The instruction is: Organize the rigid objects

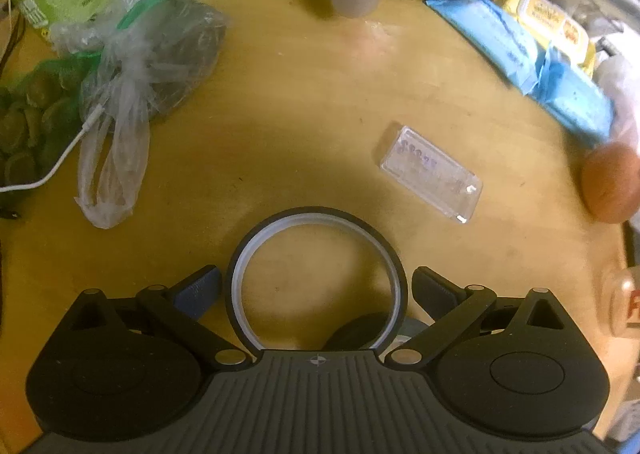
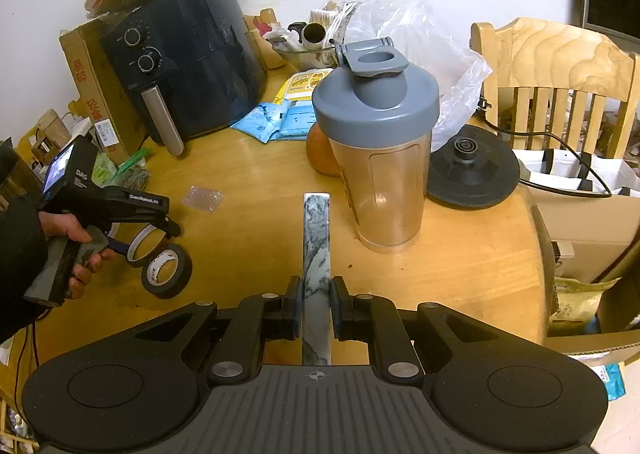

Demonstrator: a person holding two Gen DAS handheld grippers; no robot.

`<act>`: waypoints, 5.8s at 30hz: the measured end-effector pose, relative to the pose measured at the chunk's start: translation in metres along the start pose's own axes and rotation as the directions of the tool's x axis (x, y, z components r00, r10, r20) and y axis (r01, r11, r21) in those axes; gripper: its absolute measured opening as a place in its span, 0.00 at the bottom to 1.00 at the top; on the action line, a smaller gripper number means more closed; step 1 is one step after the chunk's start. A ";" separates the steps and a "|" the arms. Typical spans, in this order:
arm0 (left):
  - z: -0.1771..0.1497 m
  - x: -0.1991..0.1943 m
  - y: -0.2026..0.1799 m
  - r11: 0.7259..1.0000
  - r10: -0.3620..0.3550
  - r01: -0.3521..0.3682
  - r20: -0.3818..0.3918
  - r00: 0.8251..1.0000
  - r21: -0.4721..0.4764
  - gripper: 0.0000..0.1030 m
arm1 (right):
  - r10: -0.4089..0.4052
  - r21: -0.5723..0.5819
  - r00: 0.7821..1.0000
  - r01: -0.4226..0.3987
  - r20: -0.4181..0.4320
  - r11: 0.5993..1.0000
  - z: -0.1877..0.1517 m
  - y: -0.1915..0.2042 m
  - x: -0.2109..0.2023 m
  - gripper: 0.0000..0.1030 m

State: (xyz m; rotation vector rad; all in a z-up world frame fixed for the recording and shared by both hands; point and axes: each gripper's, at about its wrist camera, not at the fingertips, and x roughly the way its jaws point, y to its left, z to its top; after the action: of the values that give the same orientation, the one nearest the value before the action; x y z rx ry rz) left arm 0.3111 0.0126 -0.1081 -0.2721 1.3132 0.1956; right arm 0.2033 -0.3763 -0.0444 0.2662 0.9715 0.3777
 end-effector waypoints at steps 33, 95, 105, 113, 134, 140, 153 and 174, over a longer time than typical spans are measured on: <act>-0.017 -0.051 0.008 0.997 0.028 -0.036 0.108 0.994 0.066 0.89 | 0.012 -0.031 0.999 -0.014 -0.046 0.999 -0.006 0.012 0.001 0.16; -0.201 -0.187 0.015 0.951 -0.163 0.106 0.181 0.970 0.290 0.89 | 0.124 -0.187 0.980 -0.152 -0.155 0.971 -0.046 0.091 -0.028 0.16; -0.228 -0.168 0.006 0.935 -0.162 0.118 0.105 0.981 0.334 0.89 | 0.122 -0.240 0.950 -0.194 -0.286 0.951 -0.063 0.108 -0.020 0.16; -0.238 -0.159 0.005 0.932 -0.148 0.117 0.064 0.987 0.344 0.89 | 0.107 -0.280 0.933 -0.211 -0.343 0.936 -0.073 0.114 -0.016 0.16; -0.240 -0.162 0.017 0.948 -0.097 0.068 0.080 0.992 0.311 1.00 | 0.017 -0.425 0.956 -0.147 -0.294 0.893 -0.075 0.115 -0.022 1.00; -0.242 -0.169 0.018 0.949 -0.108 0.061 0.139 0.984 0.308 1.00 | 0.008 -0.408 0.955 -0.134 -0.296 0.903 -0.076 0.111 -0.021 1.00; -0.242 -0.173 0.023 0.944 -0.072 0.011 0.174 0.982 0.329 1.00 | 0.000 -0.425 0.975 -0.097 -0.223 0.900 -0.069 0.108 -0.025 1.00; -0.221 -0.186 0.029 0.944 -0.005 -0.096 0.302 0.953 0.316 1.00 | -0.126 -0.516 0.992 0.111 0.006 0.850 -0.046 0.112 -0.018 1.00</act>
State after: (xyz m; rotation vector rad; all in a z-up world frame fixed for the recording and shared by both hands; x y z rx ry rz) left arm 0.0526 -0.0258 0.0192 0.0720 1.0290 0.0516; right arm 0.1342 -0.2802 -0.0126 -0.2905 0.8737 0.5145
